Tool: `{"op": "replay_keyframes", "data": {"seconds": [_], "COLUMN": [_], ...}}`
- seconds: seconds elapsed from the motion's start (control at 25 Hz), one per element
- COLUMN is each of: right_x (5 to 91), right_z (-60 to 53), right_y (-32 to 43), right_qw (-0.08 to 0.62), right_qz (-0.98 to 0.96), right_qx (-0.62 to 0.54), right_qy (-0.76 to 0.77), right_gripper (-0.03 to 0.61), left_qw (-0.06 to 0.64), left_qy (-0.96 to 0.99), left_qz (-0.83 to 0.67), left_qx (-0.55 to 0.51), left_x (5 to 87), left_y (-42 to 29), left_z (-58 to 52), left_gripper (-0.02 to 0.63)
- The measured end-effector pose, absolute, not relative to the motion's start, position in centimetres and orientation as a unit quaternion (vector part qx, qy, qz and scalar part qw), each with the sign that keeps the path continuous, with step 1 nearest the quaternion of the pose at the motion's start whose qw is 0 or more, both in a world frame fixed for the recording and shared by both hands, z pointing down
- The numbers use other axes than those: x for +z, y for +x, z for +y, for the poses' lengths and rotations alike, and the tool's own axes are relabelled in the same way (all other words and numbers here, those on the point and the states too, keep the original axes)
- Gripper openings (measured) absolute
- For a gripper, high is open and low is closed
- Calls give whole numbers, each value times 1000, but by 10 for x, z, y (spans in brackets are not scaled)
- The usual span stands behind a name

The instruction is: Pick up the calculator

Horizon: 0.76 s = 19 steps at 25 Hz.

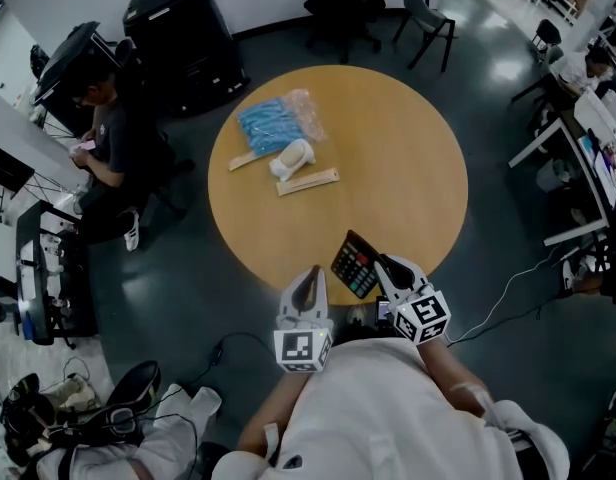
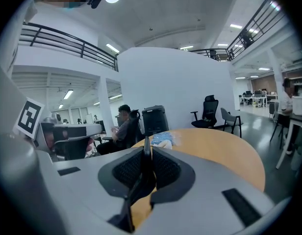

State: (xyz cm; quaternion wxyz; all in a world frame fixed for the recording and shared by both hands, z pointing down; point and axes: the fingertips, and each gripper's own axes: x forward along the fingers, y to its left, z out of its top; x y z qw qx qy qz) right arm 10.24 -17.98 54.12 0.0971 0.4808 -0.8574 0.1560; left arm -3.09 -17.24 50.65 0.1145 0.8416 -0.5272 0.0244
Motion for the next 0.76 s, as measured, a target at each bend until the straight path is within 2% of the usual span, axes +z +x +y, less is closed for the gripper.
{"op": "replay_keyframes", "data": {"seconds": [0.76], "right_x": [542], "right_z": [-176], "right_y": [103], "right_qw": [89], "right_qz": [-865], "right_qx": [163], "right_qy": [467], "right_gripper": [58], "left_qw": [119], "left_qy": [838], "left_qz": [-532], "left_qx": [19], "left_x": [507], "left_y": [-27], "left_z": [-168], "left_gripper": [6]}}
